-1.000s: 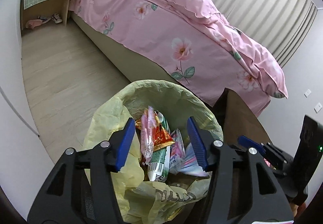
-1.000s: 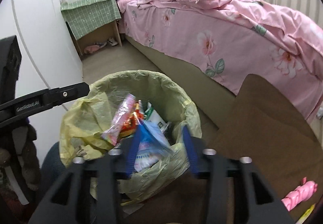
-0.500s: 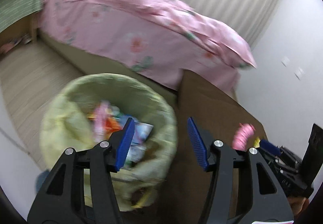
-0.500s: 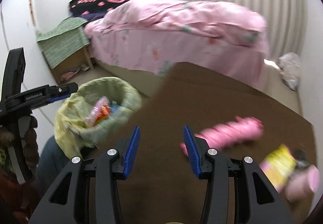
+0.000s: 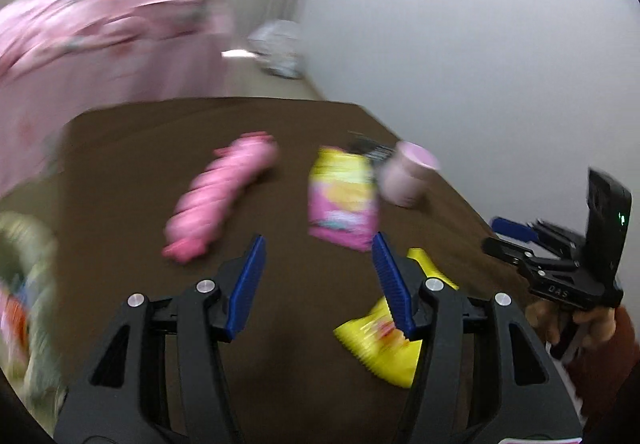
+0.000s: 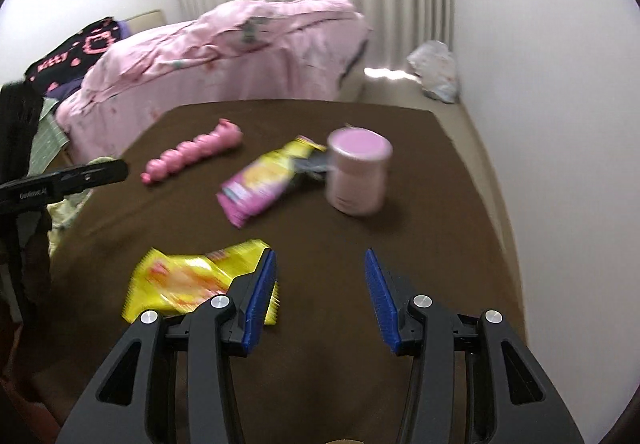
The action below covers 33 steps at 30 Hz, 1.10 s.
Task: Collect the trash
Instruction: 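Move the right tool to the black wrapper and close on it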
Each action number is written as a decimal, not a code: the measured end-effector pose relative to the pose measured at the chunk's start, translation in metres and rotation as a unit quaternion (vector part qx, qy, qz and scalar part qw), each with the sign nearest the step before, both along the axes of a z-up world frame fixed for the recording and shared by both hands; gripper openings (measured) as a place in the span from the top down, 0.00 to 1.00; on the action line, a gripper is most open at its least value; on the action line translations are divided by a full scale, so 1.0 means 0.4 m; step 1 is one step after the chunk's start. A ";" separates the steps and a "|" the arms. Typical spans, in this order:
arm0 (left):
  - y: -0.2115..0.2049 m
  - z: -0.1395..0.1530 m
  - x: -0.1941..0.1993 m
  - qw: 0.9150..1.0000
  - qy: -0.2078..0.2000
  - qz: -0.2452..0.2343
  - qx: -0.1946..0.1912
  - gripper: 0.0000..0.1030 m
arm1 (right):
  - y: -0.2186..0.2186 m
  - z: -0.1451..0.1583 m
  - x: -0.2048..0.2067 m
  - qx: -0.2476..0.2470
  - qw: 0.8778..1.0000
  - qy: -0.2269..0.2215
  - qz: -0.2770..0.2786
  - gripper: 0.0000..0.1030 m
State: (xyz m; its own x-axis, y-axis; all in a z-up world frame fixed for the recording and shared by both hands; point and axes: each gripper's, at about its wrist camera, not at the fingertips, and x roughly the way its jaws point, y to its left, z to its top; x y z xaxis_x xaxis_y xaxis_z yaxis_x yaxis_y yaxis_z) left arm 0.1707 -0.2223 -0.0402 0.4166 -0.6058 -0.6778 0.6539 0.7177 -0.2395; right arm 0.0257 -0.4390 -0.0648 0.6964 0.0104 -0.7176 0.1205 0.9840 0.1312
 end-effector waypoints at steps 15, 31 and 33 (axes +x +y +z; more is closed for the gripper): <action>-0.401 -0.140 0.211 0.986 0.033 -0.066 0.151 0.93 | -0.074 -0.084 -0.059 0.028 0.999 0.003 -0.025 0.58; 0.008 -0.086 -0.017 0.989 0.078 0.048 0.114 0.98 | 0.031 -0.028 0.067 0.055 0.997 0.010 0.054 0.44; 0.041 -0.094 -0.038 0.988 0.081 0.060 0.116 0.98 | 0.061 -0.001 0.077 0.032 0.998 -0.005 0.061 0.44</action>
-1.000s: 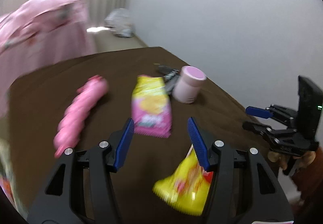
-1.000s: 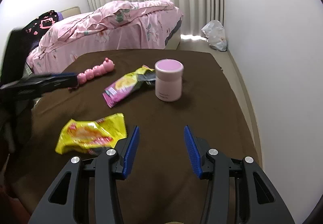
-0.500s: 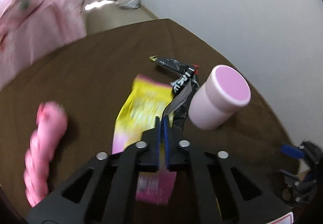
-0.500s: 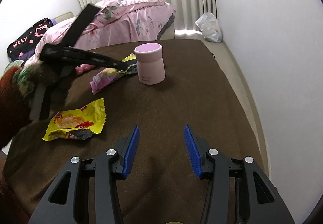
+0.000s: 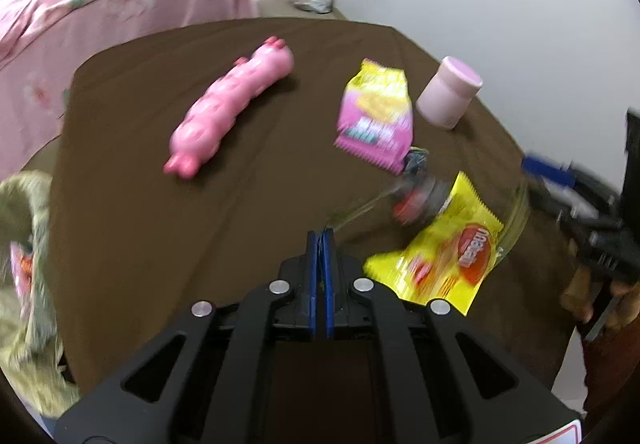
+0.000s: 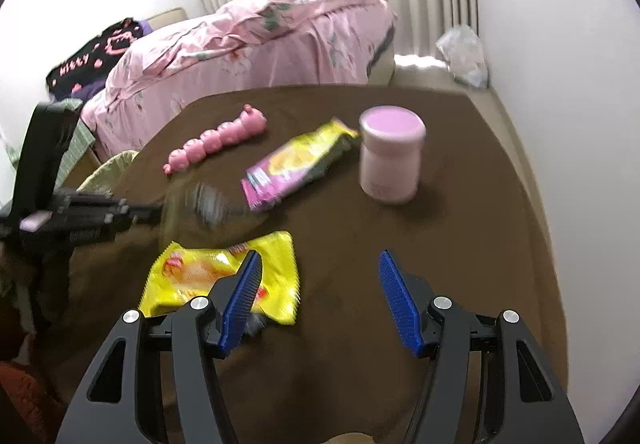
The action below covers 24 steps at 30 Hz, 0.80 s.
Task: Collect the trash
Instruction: 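Move the right tool to the black wrapper and close on it, then close the left tool on the yellow Nabati wafer bag while the right tool holds the black wrapper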
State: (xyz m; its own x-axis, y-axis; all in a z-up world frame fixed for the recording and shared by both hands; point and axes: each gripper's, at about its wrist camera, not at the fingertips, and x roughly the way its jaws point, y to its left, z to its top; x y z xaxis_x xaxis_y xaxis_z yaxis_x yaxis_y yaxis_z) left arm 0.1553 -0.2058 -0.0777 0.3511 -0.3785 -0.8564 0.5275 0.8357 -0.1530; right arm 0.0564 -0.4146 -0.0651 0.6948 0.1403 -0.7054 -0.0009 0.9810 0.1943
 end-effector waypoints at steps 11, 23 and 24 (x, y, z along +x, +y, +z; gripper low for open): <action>0.085 0.030 -0.046 0.998 -0.025 0.050 0.000 0.77 | 0.171 0.030 0.061 0.001 0.994 -0.002 0.107 0.44; 0.155 0.023 -0.062 0.996 0.006 0.087 0.011 0.68 | 0.240 -0.030 0.152 -0.011 0.991 0.039 0.125 0.76; 0.156 0.024 -0.064 0.996 0.005 0.085 0.011 0.68 | 0.231 -0.019 0.147 -0.009 0.992 0.030 0.120 0.78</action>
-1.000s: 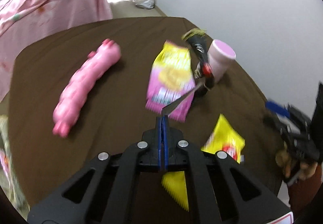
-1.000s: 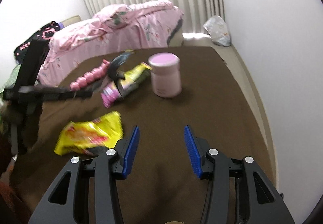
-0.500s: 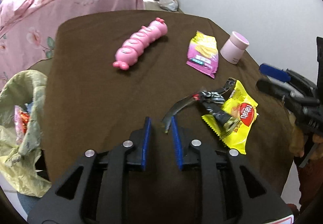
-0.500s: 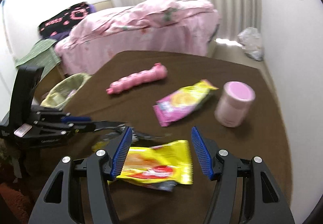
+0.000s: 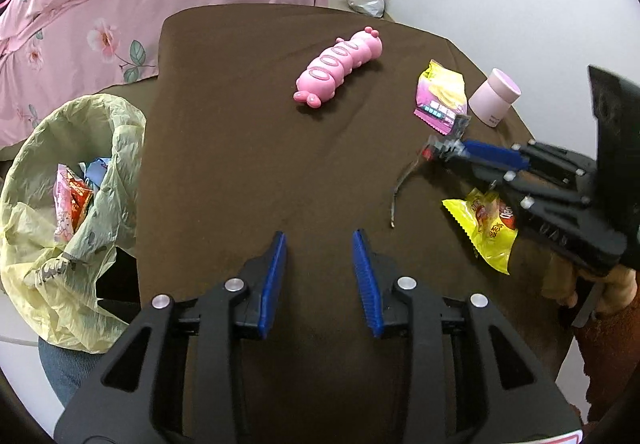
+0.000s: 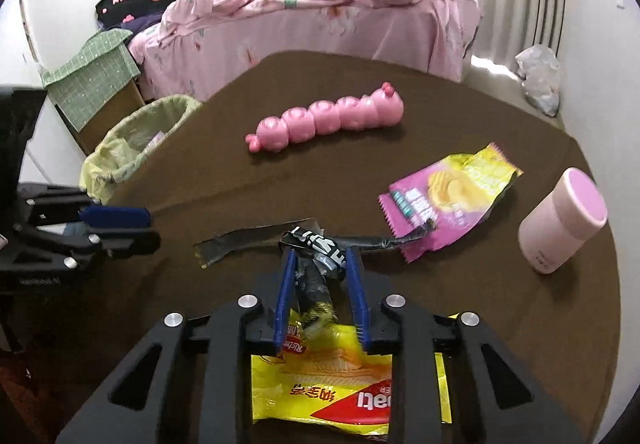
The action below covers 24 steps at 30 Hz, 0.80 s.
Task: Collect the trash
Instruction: 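Close the left tool on the yellow Nabati wafer bag while the right tool holds the black wrapper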
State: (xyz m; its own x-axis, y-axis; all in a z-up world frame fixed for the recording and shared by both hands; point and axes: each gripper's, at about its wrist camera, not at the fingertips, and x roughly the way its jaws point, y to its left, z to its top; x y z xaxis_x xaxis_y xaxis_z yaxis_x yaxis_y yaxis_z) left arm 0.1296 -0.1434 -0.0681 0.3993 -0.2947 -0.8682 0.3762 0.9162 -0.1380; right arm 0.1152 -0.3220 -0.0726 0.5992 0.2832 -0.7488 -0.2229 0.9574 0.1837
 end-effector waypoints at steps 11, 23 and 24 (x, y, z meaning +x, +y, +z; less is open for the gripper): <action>-0.218 0.013 -0.029 0.992 -0.035 -0.123 0.005 0.61 | -0.214 0.072 -0.142 -0.027 0.990 -0.036 -0.137 0.79; -0.376 -0.046 -0.079 0.979 -0.025 -0.196 0.051 0.60 | -0.323 -0.026 -0.239 -0.009 0.979 0.002 -0.205 0.79; -0.376 -0.046 -0.079 0.979 -0.023 -0.197 0.050 0.60 | -0.328 -0.030 -0.241 -0.006 0.978 0.003 -0.209 0.79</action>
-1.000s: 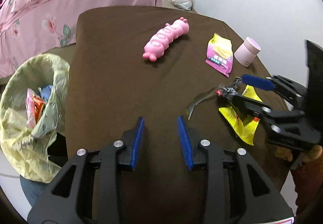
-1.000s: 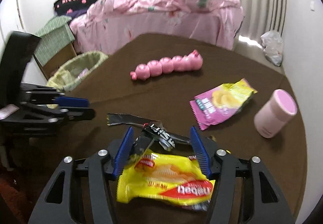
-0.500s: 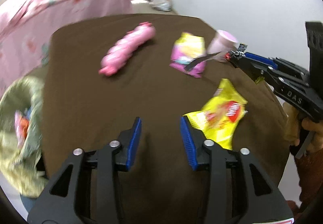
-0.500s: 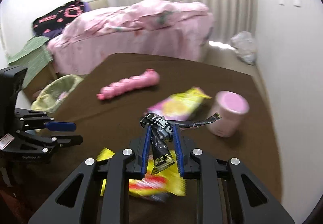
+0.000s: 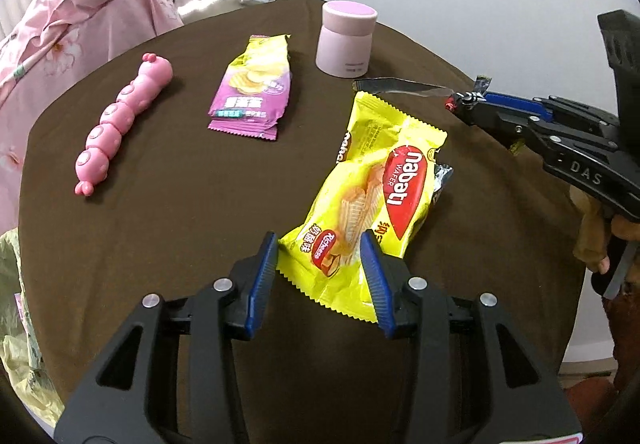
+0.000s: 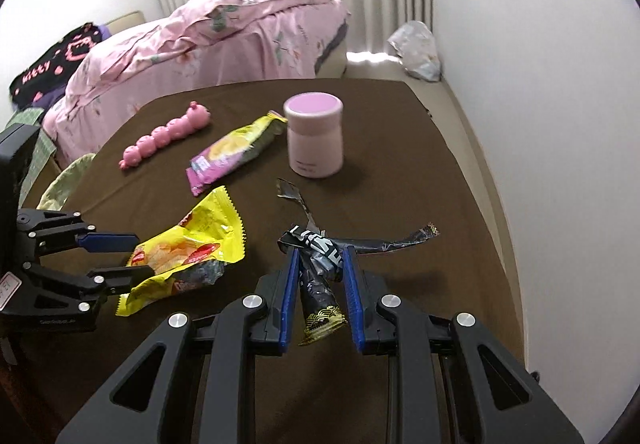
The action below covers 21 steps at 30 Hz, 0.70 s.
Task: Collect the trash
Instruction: 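Close the left tool on the yellow Nabati wafer bag while the right tool holds the black wrapper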
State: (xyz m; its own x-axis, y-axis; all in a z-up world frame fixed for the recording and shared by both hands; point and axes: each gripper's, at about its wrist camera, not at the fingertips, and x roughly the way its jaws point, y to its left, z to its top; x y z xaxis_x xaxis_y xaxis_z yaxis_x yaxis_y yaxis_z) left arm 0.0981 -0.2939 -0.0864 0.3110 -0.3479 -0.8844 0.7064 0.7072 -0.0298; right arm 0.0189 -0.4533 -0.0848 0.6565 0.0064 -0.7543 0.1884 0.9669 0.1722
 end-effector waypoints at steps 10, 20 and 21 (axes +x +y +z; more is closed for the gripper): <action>-0.010 -0.002 -0.005 1.000 0.010 -0.011 -0.003 0.60 | -0.023 -0.017 -0.011 0.009 1.000 0.004 -0.021 0.79; -0.031 -0.005 -0.022 0.999 0.023 -0.037 -0.013 0.59 | -0.052 -0.013 -0.031 0.007 0.999 0.000 -0.043 0.79; -0.030 -0.004 -0.023 0.999 0.024 -0.039 -0.015 0.59 | -0.055 -0.014 -0.032 0.007 0.999 -0.001 -0.045 0.79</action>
State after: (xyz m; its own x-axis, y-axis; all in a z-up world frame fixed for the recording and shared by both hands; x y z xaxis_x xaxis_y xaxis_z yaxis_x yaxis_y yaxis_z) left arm 0.0891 -0.3059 -0.0881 0.2388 -0.3963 -0.8865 0.7567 0.6481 -0.0859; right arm 0.0063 -0.4753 -0.0904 0.6560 -0.0412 -0.7536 0.2735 0.9436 0.1865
